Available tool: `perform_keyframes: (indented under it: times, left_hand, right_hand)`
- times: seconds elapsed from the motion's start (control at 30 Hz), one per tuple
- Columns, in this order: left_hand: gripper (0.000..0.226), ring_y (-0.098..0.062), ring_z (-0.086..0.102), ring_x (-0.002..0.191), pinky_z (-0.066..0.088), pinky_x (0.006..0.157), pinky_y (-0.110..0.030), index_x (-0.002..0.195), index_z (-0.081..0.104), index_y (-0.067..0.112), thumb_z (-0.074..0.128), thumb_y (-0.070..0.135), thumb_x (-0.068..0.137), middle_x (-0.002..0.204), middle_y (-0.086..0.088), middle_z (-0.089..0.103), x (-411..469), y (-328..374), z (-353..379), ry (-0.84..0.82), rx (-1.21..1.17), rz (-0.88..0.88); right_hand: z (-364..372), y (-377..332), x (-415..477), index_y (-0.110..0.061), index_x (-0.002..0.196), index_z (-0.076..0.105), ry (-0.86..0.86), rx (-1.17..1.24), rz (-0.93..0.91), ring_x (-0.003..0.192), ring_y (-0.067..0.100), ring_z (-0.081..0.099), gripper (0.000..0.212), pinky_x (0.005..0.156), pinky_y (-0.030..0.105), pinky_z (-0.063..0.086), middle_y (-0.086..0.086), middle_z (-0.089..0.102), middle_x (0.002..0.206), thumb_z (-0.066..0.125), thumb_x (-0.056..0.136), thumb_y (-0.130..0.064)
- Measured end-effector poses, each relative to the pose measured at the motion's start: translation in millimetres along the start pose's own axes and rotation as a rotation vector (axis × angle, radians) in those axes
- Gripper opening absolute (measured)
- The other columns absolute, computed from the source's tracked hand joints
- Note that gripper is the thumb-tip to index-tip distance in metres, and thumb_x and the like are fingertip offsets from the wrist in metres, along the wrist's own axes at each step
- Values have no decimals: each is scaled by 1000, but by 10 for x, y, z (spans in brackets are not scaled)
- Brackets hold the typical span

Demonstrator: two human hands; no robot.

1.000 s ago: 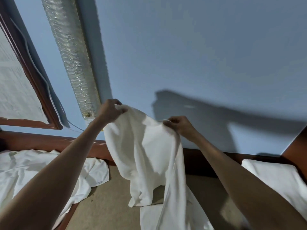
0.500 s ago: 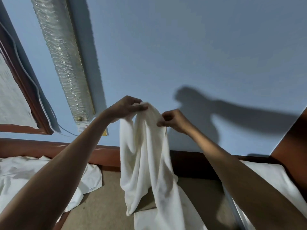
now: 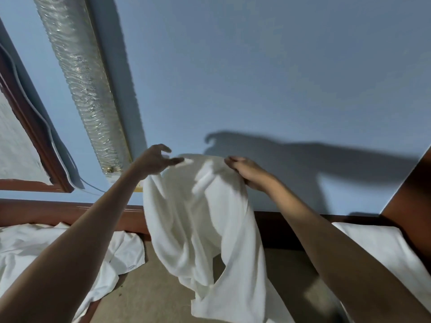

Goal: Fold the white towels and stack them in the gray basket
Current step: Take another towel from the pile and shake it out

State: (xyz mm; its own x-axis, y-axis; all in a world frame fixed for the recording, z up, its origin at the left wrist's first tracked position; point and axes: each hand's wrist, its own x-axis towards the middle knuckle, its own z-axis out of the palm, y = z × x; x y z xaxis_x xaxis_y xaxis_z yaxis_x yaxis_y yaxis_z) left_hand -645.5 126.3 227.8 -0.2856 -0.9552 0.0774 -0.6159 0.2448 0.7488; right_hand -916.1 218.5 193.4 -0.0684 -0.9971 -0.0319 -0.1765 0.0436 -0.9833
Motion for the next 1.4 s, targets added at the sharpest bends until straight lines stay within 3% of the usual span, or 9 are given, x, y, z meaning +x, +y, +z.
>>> perform_keyframes:
  times: [0.1,0.2,0.43,0.63,0.83,0.93,1.03,1.1,1.4]
  left_hand:
    - [76,-12,54,121,46,93,-27,144,51,40,87,43,77,135,7,57,-98,196,151,-377,33,157]
    - [45,-13,63,106,51,93,-28,125,70,25,81,42,84,120,7,69,-123,372,246,-577,-73,185]
    - [31,-15,56,65,46,56,-22,95,72,1,73,32,94,78,-6,62,-67,574,154,-375,-215,314]
    - [33,-18,56,55,48,47,-27,92,73,2,74,35,94,67,-4,60,-3,610,86,-151,-381,311]
    - [25,-22,50,53,39,39,-20,87,70,6,74,31,94,67,-9,59,164,218,104,58,-417,71]
    - [40,-17,57,67,45,52,-22,110,66,15,85,36,82,90,-8,63,182,77,151,-45,-174,-6]
    - [71,-15,51,75,43,67,-25,136,55,39,91,40,74,86,-2,54,97,199,295,-421,-58,116]
    - [54,-16,50,75,42,69,-27,130,64,39,86,41,80,79,-7,52,20,362,391,-596,-94,180]
    - [32,-15,60,72,48,62,-25,89,65,2,74,32,94,83,-5,64,21,682,236,-424,-209,341]
  right_hand:
    - [8,-320,50,-9,101,74,-114,-165,-111,98,11,64,23,88,26,48,0,71,102,62,101,-29]
    - [-19,-457,63,1,90,66,-153,-236,-194,85,15,50,39,80,31,38,4,55,85,67,97,-37]
    - [-253,-55,-32,-22,84,74,-151,-522,-170,70,0,60,20,68,22,45,-17,69,76,91,72,-23]
    - [-224,524,27,-2,87,69,126,-741,-46,83,28,70,18,75,38,54,11,72,83,76,79,-16]
    - [-280,456,0,-11,79,64,78,-274,9,68,15,58,23,69,37,52,-1,60,69,63,101,-19]
    - [-192,164,-45,-18,90,71,34,-152,-54,65,0,62,24,62,17,47,-16,69,71,56,105,-29]
    - [-124,-162,-7,-19,101,75,-3,-142,-140,98,3,67,19,91,23,49,-10,76,99,60,102,-31]
    - [-97,-356,-48,-22,84,71,-47,-162,-180,78,0,59,22,76,20,45,-13,66,79,61,102,-30]
    - [-296,-16,-47,-24,69,63,46,-666,-236,55,-3,50,25,57,23,37,-14,58,63,85,75,-14]
